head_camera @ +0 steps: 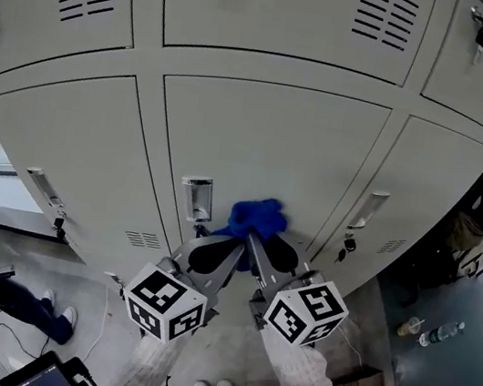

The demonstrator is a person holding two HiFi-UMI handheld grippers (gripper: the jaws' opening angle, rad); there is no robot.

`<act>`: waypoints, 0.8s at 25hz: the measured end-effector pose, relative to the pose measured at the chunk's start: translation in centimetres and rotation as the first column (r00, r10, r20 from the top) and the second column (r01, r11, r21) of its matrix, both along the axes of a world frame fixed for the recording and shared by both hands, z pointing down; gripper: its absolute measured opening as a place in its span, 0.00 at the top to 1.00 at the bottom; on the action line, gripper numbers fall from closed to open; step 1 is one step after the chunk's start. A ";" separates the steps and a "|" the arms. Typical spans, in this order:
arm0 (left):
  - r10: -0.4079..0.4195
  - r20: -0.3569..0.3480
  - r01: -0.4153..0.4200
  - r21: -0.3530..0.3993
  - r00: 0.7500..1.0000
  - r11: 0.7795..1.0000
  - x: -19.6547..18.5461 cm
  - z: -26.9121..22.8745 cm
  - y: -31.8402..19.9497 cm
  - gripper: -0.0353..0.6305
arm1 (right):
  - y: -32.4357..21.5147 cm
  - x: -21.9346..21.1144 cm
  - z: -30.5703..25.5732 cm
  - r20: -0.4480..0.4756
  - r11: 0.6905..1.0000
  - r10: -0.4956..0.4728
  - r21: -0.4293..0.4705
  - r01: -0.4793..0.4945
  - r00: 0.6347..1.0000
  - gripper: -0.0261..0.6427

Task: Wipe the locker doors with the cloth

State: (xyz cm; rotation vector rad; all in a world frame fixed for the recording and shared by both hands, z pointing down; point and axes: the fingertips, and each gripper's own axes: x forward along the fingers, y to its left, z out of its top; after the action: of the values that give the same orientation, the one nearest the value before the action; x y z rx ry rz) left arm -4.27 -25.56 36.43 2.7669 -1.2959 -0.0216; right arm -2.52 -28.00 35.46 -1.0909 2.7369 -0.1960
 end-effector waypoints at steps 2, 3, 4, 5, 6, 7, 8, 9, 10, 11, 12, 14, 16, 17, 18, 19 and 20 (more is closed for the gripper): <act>-0.016 0.016 0.016 -0.021 1.000 1.000 -0.1 1.7 -0.1 0.94 | -0.1 -0.1 1.8 -0.005 0.999 0.000 -0.047 0.000 1.000 0.87; -0.022 0.019 0.023 -0.032 1.000 0.999 -0.1 2.5 -0.1 0.94 | -0.1 -0.1 2.7 -0.008 0.998 0.000 -0.066 -0.001 1.000 0.87; -0.026 0.019 0.027 -0.045 0.999 0.999 -0.1 3.3 -0.1 0.94 | -0.2 -0.2 3.6 -0.013 0.997 0.000 -0.083 -0.001 1.000 0.87; -0.030 0.016 0.031 -0.060 0.999 0.998 -0.2 4.1 -0.1 0.94 | -0.2 -0.2 4.4 -0.020 0.995 -0.001 -0.099 -0.001 1.000 0.87; -0.034 0.012 0.035 -0.076 0.999 0.997 -0.2 4.9 -0.1 0.94 | -0.2 -0.3 5.2 -0.028 0.993 -0.003 -0.114 0.000 1.000 0.88; -0.040 0.007 0.040 -0.093 0.999 0.995 -0.3 5.8 -0.1 0.94 | -0.2 -0.3 6.0 -0.034 0.991 -0.004 -0.131 0.000 0.999 0.87; -0.047 0.002 0.047 -0.110 0.999 0.993 -0.4 6.6 -0.2 0.94 | -0.2 -0.4 6.9 -0.039 0.989 -0.005 -0.149 0.000 0.999 0.87; -0.055 -0.002 0.055 -0.127 0.998 0.990 -0.5 7.5 -0.2 0.94 | -0.3 -0.4 7.7 -0.041 0.986 -0.006 -0.168 -0.001 0.999 0.87; -0.062 -0.005 0.061 -0.143 0.998 0.988 -0.5 8.3 -0.3 0.94 | -0.3 -0.4 8.6 -0.040 0.983 -0.006 -0.186 -0.002 0.999 0.87; -0.066 -0.008 0.064 -0.159 0.998 0.985 -0.5 9.0 -0.3 0.94 | -0.3 -0.4 9.3 -0.040 0.979 -0.004 -0.203 -0.004 0.999 0.87; -0.068 -0.010 0.065 -0.175 0.998 0.982 -0.5 9.8 -0.4 0.94 | -0.4 -0.4 10.0 -0.042 0.976 -0.004 -0.217 -0.006 0.999 0.87; -0.068 -0.010 0.064 -0.202 0.998 0.977 -0.5 10.9 -0.4 0.94 | -0.4 -0.4 11.3 -0.052 0.971 -0.004 -0.241 -0.008 0.999 0.87; -0.069 -0.010 0.065 -0.223 0.998 0.973 -0.5 11.9 -0.5 0.94 | -0.4 -0.3 12.3 -0.058 0.965 -0.004 -0.262 -0.012 0.998 0.87; -0.070 -0.010 0.066 -0.232 0.997 0.970 -0.5 12.3 -0.5 0.94 | -0.5 -0.3 12.6 -0.052 0.962 -0.003 -0.273 -0.012 0.999 0.87; -0.068 -0.008 0.064 -0.240 0.998 0.969 -0.4 12.6 -0.5 0.94 | -0.5 -0.3 12.9 -0.042 0.960 -0.002 -0.281 -0.010 0.999 0.87; -0.062 -0.002 0.060 -0.246 0.998 0.967 -0.4 12.8 -0.5 0.94 | -0.6 -0.3 13.0 -0.034 0.958 -0.002 -0.285 -0.008 0.999 0.87; -0.054 0.006 0.054 -0.251 0.999 0.966 -0.3 12.9 -0.5 0.94 | -0.7 -0.2 13.1 -0.031 0.958 -0.001 -0.288 -0.007 1.000 0.87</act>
State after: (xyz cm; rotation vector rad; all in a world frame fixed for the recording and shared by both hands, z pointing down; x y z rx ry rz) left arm -4.56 -26.10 49.36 2.5181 -1.2752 0.1285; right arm -2.77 -28.67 48.55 -1.1745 2.7948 -0.5989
